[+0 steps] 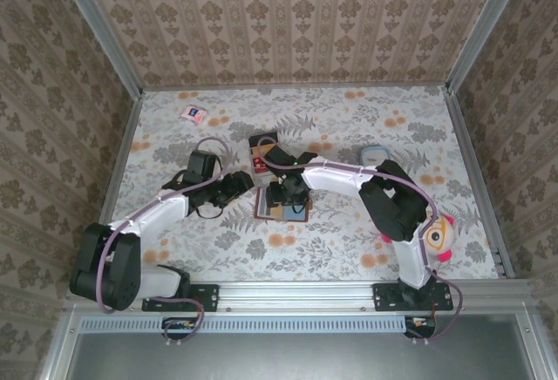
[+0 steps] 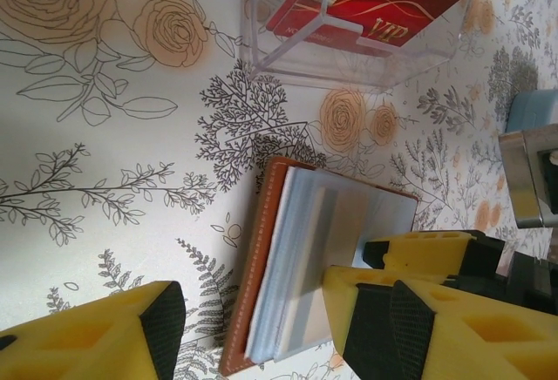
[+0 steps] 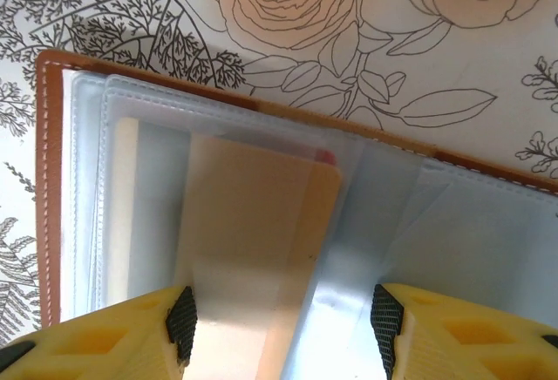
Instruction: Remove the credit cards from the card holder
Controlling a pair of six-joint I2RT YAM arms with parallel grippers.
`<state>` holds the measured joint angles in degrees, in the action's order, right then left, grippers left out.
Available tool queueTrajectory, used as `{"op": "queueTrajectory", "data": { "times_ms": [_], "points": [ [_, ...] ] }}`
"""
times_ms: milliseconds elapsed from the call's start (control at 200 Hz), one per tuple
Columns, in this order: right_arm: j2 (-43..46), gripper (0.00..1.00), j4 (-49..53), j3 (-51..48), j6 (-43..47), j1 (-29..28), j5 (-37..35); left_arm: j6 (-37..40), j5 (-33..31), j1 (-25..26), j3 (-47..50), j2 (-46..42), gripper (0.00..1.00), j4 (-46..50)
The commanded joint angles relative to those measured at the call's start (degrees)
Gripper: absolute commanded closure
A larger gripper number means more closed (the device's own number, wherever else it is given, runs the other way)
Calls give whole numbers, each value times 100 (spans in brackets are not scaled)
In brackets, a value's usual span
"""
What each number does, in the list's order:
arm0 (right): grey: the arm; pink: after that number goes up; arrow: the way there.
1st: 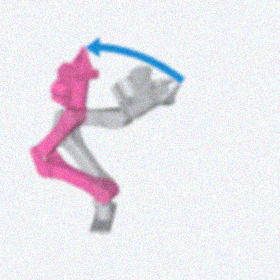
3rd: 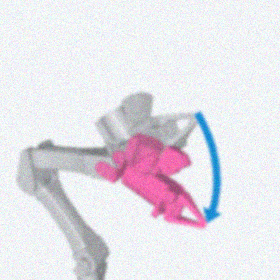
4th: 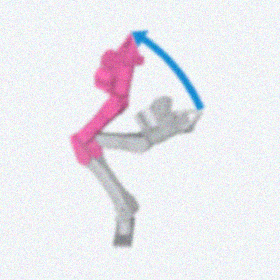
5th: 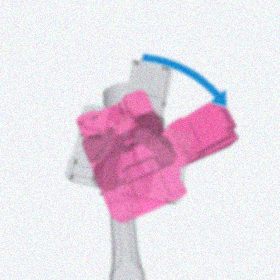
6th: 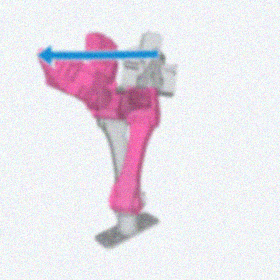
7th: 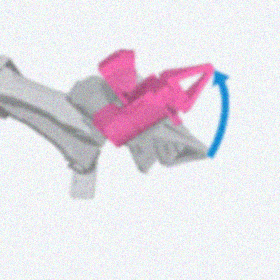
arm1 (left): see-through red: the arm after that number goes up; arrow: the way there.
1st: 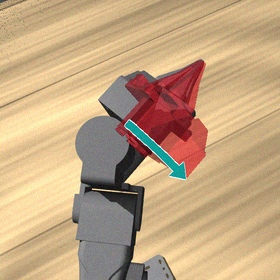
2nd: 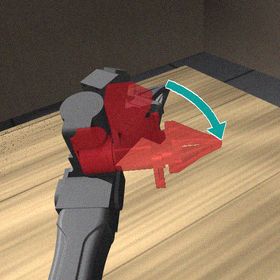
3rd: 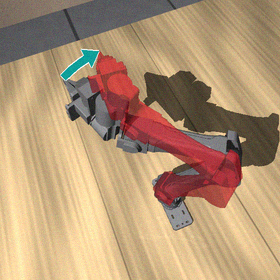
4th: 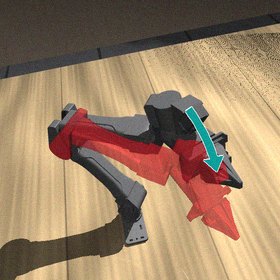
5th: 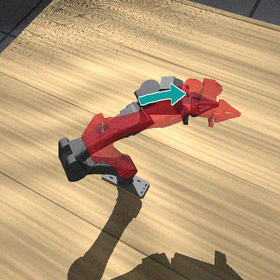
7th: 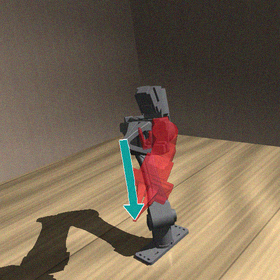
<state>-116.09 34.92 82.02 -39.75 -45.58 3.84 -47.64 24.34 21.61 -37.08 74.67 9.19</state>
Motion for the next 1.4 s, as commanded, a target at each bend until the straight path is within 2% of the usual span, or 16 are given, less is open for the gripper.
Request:
{"op": "queueTrajectory", "data": {
  "times_ms": [0, 230, 460, 655, 870, 1035, 1395],
  "points": [
    [-266, 40, 461, 259, 199, 24, -1, 227, 236, -17, 44, 112, 32, -38],
    [-466, 45, 622, 265, 247, 62, -145, 211, 467, 25, 103, 172, 38, -197],
    [-518, 54, 462, -18, 233, 160, -85, 117, 646, 188, 164, 326, 54, -440],
    [-476, 60, 337, -135, 238, 218, 3, 70, 820, 421, 81, 645, 63, -658],
    [-427, 61, 235, -211, 257, 250, 49, 35, 744, 831, -32, 944, 67, -694],
    [-414, 62, 187, -265, 257, 263, 75, 26, 651, 845, -40, 1105, 70, -688],
    [-370, 61, 169, -265, 257, 270, 91, 103, 576, 854, -93, 1298, 69, -566]
  ]
}}
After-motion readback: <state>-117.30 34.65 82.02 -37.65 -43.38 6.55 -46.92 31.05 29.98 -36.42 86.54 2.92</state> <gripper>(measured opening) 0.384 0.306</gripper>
